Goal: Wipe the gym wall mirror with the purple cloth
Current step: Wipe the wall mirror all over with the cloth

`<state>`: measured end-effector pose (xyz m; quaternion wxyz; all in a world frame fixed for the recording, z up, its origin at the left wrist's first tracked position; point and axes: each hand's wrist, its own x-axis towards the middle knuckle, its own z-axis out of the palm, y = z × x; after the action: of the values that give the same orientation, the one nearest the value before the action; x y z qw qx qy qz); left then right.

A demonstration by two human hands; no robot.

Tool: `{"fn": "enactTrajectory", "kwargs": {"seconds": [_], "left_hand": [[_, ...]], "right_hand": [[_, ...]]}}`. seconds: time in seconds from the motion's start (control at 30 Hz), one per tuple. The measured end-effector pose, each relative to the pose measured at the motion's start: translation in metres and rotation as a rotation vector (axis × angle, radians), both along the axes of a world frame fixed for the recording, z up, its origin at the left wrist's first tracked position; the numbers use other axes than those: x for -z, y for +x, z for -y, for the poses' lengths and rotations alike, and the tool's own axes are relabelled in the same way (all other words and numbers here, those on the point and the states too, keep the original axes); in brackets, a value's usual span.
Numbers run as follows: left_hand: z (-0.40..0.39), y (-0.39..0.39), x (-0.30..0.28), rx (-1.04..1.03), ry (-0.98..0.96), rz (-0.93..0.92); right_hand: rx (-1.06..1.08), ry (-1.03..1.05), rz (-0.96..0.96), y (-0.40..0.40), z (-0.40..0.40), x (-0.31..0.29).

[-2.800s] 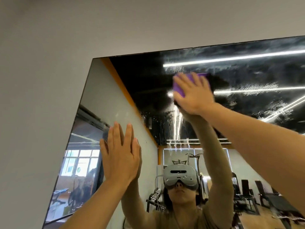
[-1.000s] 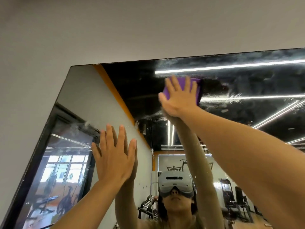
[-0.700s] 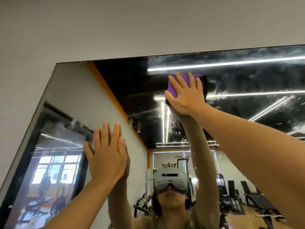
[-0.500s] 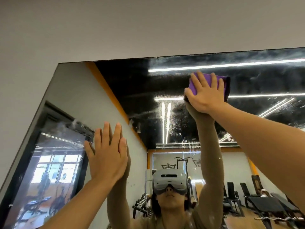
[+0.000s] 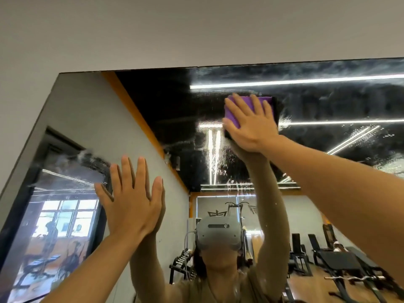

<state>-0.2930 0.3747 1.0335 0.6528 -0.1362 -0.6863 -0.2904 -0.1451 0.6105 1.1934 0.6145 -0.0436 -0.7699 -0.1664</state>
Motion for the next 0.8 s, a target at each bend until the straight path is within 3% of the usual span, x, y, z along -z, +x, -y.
{"fn": "enactTrajectory", "kwargs": {"seconds": [0.2, 0.43, 0.7, 0.8], "left_hand": [[0.0, -0.001, 0.001, -0.012, 0.007, -0.017], [0.0, 0.001, 0.003, -0.016, 0.008, -0.027], [0.002, -0.002, 0.003, -0.034, -0.008, -0.04], [0.003, -0.002, 0.003, -0.026, -0.004, -0.037]], "right_hand": [[-0.009, -0.039, -0.006, 0.011, -0.021, 0.039], [-0.051, 0.093, 0.017, 0.006, -0.019, 0.13], [0.005, -0.056, -0.008, 0.005, -0.005, 0.039], [-0.007, -0.06, -0.007, 0.004, -0.002, 0.046]]}}
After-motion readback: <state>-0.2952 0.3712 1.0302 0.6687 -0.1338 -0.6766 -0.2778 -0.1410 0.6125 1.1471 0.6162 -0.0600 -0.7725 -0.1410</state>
